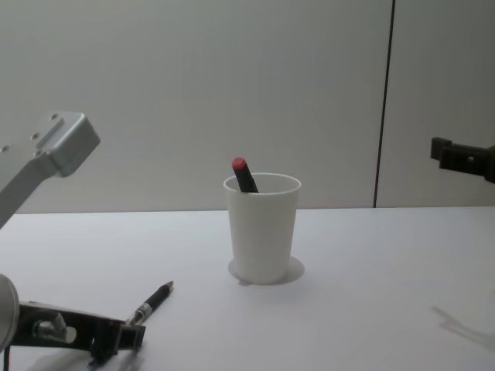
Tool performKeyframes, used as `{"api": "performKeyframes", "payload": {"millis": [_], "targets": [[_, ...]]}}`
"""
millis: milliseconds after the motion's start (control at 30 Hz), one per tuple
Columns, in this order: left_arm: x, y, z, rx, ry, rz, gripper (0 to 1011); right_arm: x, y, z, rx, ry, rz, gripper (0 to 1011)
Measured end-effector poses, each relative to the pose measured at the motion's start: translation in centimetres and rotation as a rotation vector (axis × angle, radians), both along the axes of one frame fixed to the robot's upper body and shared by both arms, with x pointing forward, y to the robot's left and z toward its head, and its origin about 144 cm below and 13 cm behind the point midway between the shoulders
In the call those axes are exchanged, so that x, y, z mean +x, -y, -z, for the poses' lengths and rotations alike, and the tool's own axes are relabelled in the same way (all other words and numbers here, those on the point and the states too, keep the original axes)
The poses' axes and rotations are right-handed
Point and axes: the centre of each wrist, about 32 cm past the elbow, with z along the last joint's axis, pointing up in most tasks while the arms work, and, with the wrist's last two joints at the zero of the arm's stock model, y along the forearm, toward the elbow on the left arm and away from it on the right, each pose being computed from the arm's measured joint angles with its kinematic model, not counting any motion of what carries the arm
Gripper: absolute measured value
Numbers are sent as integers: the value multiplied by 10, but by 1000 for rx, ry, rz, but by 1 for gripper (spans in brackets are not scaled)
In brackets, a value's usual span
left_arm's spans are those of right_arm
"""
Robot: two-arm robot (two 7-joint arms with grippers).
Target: Place the pen into the pen holder.
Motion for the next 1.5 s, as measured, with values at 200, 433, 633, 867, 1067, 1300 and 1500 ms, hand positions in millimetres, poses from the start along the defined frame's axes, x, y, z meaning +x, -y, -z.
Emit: {"api": "performKeyframes", "payload": {"millis": [200,433,633,867,1067,1300,1500], "targets": [[0,-1,1,-2,1,4,295,0,0,0,0,0,0,1001],[0,-2,2,-4,5,6,174,0,0,0,0,0,0,1002],[1,-3,3,-6,8,6,174,0,0,0,0,0,0,1002],[2,-4,3,-9,15,9,174,0,0,0,0,0,0,1002],[2,-5,2,-6,40,14,174,0,0,0,0,0,0,1002],[2,-7,0,8,108,26,174,0,0,0,0,0,0,1002],[2,-11,-2,20,186,41,174,0,0,0,0,0,0,1002]]}}
